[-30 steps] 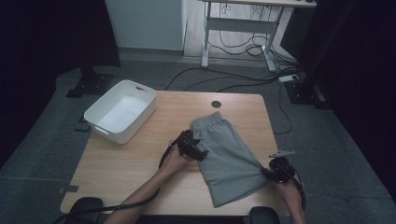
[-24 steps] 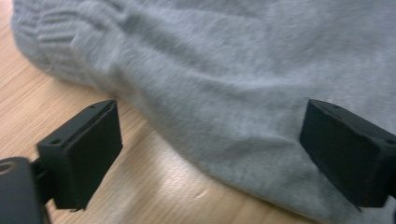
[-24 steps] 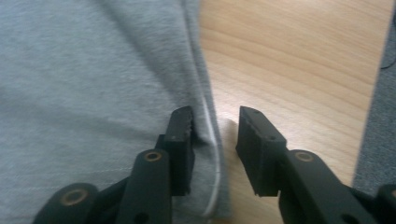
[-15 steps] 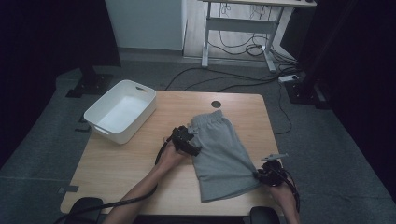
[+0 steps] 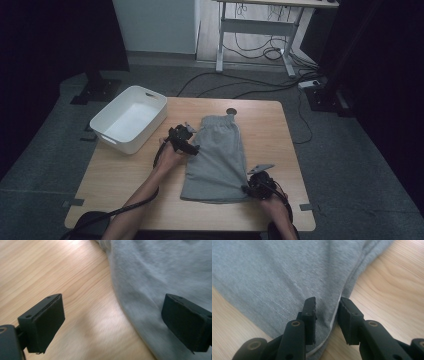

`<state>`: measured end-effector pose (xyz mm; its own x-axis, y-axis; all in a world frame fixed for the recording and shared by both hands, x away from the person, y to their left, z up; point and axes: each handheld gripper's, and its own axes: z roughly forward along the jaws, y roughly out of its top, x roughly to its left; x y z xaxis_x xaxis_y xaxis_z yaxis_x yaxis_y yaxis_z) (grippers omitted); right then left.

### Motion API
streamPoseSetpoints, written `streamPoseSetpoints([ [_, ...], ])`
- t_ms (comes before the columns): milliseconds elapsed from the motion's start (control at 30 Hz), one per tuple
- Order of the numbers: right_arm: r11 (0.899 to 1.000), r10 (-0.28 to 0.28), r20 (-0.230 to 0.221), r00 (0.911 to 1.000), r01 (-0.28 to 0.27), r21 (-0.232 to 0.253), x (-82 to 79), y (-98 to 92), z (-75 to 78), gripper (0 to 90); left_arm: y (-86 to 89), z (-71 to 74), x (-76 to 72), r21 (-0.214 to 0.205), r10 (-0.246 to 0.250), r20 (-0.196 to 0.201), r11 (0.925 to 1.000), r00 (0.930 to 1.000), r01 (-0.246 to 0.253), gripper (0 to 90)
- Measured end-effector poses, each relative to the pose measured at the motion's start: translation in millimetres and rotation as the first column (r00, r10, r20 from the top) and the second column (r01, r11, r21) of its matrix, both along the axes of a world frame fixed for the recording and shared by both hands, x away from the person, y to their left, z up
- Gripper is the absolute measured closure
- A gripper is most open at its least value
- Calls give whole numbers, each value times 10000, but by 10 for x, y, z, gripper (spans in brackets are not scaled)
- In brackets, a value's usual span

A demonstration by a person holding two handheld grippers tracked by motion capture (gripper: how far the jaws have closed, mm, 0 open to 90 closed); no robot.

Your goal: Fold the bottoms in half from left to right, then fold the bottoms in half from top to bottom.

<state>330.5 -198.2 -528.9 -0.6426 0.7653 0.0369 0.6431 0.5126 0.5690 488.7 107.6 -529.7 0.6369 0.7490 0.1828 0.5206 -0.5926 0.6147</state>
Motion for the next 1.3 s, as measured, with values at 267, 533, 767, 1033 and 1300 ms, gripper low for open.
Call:
streamPoseSetpoints([
  [267, 9998, 105, 259, 9996, -110, 176, 15, 179, -24, 608, 309, 175, -531, -1470, -999, -134, 9844, 9949, 969, 43],
  [533, 9990, -223, 681, 9974, 195, 410, -8, 151, -69, 509, 524, 2, -1012, -1687, -1511, -499, 9756, 9873, 1408, 34],
  [767, 9986, -260, 792, 9965, 222, 479, -36, 132, -80, 524, 609, -151, -1165, -1546, -1125, -935, 9832, 9892, 972, 42],
  [1033, 9990, -366, 809, 9961, 344, 278, -89, 105, -67, 416, 581, -107, -1319, -1270, -1382, -774, 9836, 9874, 1277, 55],
  [1300, 9950, -283, 1034, 9942, 182, 978, -220, 15, 67, 335, 552, 69, -1492, -2405, -2453, -753, 9451, 9665, 2211, 143],
])
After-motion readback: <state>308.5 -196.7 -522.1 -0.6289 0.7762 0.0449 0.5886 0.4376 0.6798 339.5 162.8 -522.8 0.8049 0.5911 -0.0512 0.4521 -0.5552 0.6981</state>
